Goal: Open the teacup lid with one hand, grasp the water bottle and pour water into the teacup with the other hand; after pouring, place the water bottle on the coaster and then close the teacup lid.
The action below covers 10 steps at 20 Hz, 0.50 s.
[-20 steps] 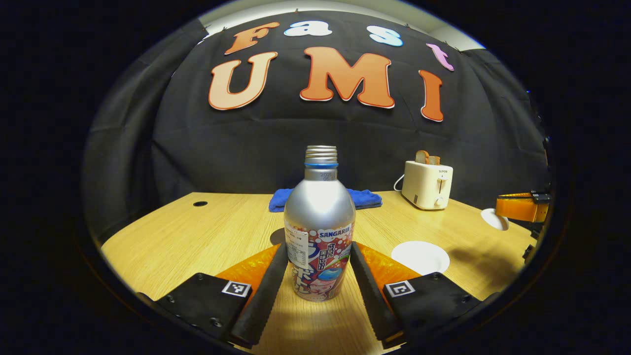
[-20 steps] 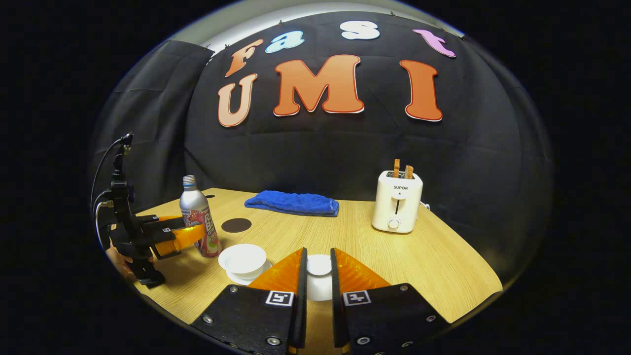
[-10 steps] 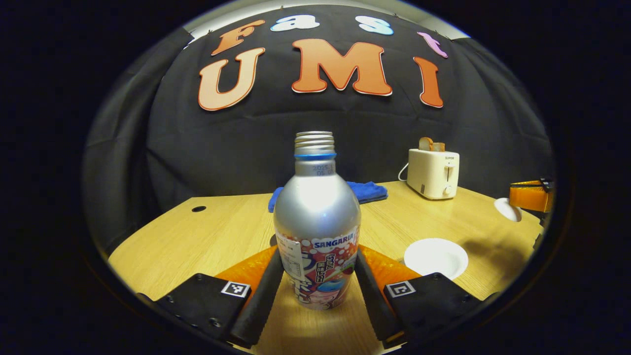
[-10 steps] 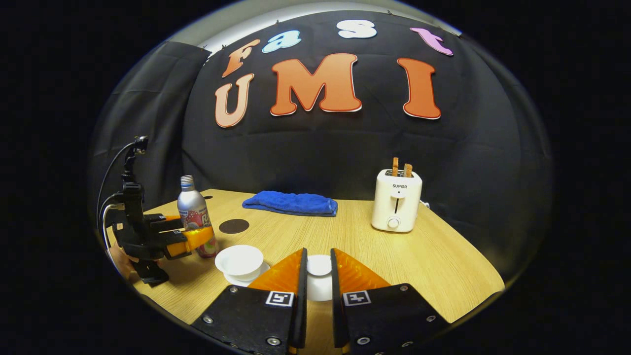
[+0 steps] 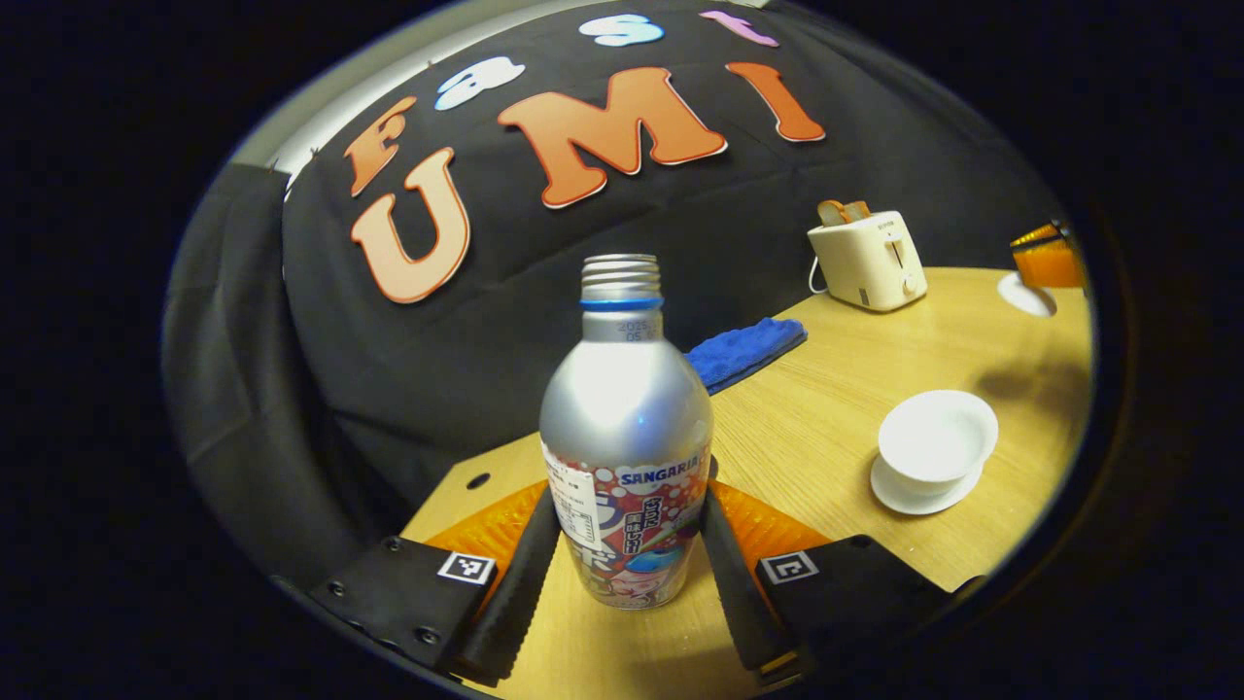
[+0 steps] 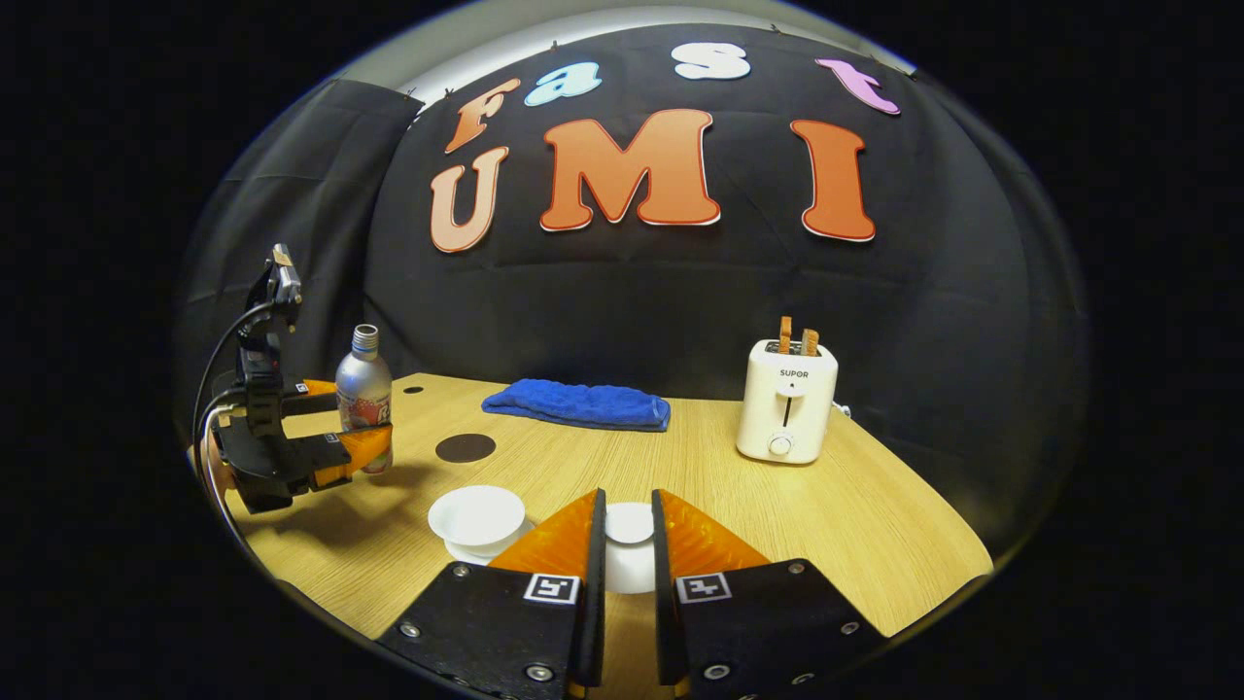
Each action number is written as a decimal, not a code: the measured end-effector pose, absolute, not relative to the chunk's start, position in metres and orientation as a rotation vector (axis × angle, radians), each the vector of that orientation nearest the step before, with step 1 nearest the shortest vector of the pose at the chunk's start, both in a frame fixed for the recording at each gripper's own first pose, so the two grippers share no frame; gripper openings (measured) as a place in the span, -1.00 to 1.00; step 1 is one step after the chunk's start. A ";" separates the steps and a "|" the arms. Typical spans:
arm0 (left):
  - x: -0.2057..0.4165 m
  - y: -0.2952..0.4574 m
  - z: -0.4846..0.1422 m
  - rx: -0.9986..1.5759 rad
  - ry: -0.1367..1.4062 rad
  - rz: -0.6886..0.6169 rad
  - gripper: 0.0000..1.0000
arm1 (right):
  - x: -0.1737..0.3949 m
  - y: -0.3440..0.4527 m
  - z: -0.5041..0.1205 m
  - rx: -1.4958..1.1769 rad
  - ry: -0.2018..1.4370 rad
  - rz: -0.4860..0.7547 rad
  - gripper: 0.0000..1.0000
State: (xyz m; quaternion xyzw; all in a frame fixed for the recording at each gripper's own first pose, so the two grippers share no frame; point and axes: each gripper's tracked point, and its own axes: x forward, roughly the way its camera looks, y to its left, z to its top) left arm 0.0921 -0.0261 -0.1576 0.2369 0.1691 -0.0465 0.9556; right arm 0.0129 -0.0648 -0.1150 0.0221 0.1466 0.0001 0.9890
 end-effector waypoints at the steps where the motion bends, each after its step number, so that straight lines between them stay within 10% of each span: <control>1: 0.093 -0.025 -0.155 0.524 0.334 -0.097 0.68 | 0.011 -0.065 -0.114 0.045 0.292 -0.003 -0.56; 10: 0.095 -0.044 -0.153 0.872 0.296 -0.172 0.59 | 0.002 -0.083 -0.116 0.047 0.284 -0.033 -0.56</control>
